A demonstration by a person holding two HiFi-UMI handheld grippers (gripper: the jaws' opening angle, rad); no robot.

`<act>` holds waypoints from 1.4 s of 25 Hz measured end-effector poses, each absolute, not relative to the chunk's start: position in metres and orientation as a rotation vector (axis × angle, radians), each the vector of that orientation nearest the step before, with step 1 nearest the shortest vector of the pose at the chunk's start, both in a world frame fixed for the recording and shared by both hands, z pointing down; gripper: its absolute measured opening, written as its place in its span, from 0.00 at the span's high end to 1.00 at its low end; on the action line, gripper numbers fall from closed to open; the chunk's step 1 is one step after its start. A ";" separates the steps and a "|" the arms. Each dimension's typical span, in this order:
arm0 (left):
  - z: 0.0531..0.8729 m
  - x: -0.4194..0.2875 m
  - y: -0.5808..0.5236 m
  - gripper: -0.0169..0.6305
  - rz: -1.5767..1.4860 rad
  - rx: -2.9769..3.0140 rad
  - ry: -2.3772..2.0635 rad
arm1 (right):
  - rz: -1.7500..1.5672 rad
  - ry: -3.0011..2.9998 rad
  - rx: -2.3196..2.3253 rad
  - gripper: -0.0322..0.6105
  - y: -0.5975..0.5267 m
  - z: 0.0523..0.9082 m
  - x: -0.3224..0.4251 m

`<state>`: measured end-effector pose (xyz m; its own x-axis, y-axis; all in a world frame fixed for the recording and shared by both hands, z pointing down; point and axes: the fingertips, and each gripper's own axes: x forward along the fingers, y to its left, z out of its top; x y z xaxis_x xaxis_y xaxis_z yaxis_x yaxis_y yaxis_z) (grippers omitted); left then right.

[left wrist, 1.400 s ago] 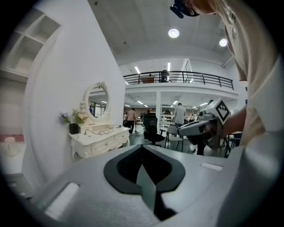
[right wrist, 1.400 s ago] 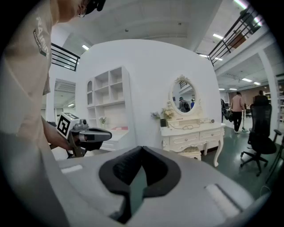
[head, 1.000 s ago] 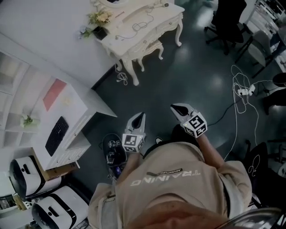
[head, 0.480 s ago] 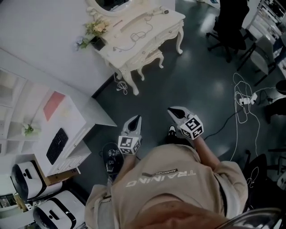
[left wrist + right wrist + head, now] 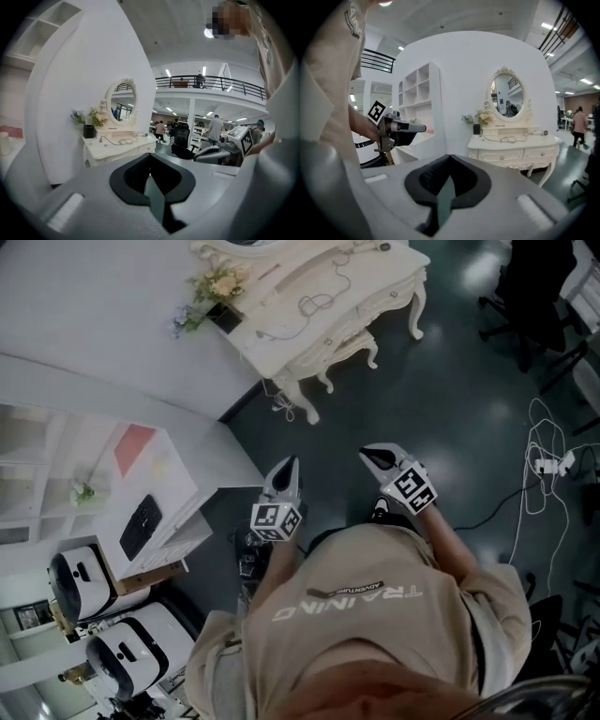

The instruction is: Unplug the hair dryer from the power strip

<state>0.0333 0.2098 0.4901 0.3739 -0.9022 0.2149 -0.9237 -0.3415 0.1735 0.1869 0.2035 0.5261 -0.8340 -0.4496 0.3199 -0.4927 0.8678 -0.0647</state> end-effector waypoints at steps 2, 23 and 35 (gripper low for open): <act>0.492 0.025 0.195 0.96 0.059 2.296 -1.677 | 0.208 -2.743 0.655 0.94 0.183 0.531 0.180; 0.535 -0.118 -0.012 0.96 0.192 2.369 -1.635 | 0.419 -2.713 0.761 0.94 -0.007 0.538 0.040; 0.563 -0.145 -0.122 0.96 0.166 2.396 -1.500 | 0.394 -2.652 0.781 0.94 -0.110 0.544 -0.005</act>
